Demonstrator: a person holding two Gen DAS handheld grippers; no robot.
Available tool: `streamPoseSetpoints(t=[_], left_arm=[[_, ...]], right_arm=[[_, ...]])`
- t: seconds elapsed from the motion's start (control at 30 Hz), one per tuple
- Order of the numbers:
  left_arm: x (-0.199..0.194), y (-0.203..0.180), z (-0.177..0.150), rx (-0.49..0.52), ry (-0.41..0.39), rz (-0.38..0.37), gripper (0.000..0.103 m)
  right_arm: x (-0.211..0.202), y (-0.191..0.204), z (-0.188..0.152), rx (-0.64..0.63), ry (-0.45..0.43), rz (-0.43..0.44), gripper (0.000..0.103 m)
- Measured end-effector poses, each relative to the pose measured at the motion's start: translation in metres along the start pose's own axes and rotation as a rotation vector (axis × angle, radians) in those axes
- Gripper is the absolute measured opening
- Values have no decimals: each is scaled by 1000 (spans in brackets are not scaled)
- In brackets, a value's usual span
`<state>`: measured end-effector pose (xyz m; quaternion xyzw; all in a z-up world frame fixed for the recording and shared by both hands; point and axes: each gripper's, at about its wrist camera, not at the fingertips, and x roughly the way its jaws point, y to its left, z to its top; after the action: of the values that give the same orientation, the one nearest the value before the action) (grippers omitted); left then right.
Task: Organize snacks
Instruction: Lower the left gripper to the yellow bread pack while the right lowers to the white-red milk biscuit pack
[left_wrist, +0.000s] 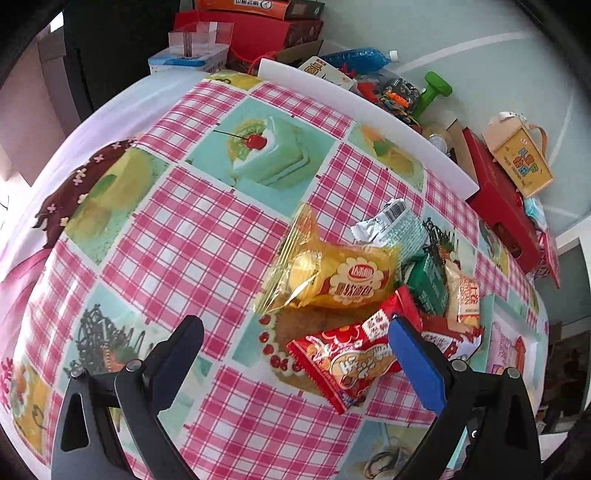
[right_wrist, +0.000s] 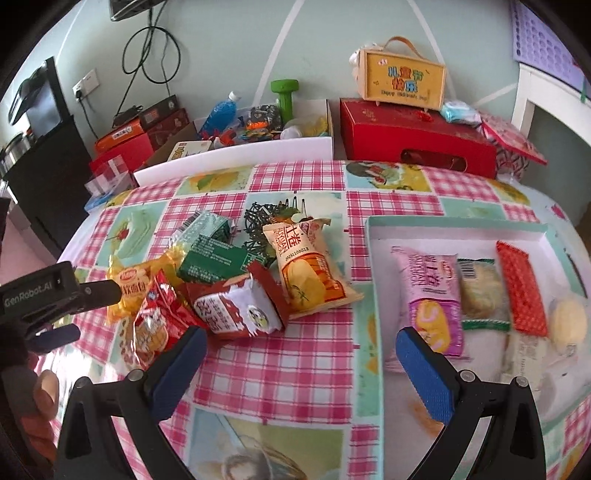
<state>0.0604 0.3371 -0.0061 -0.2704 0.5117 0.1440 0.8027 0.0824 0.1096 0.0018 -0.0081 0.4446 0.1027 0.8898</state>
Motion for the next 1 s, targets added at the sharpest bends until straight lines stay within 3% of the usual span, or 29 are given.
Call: streamPoseSetpoints(t=[0.3,0.57,0.87,0.93,1.0], left_arm=[[10,0,16,-11,-6,-46,100],[25,-17,20,39,8,-74,100],[43,-24,23,33,0,-55,100],[42,-24,24,33,-7,-50,98],[41,-25,23,38,-11,-36,88]], right_arm=[[21,4,11,100,48,87,100],[40,2,16,210,85,148,97],[50,-16,12,348,110,209,84],[49,-18,13,360,106,213,80],[48,-18,13,363,103,223,76]])
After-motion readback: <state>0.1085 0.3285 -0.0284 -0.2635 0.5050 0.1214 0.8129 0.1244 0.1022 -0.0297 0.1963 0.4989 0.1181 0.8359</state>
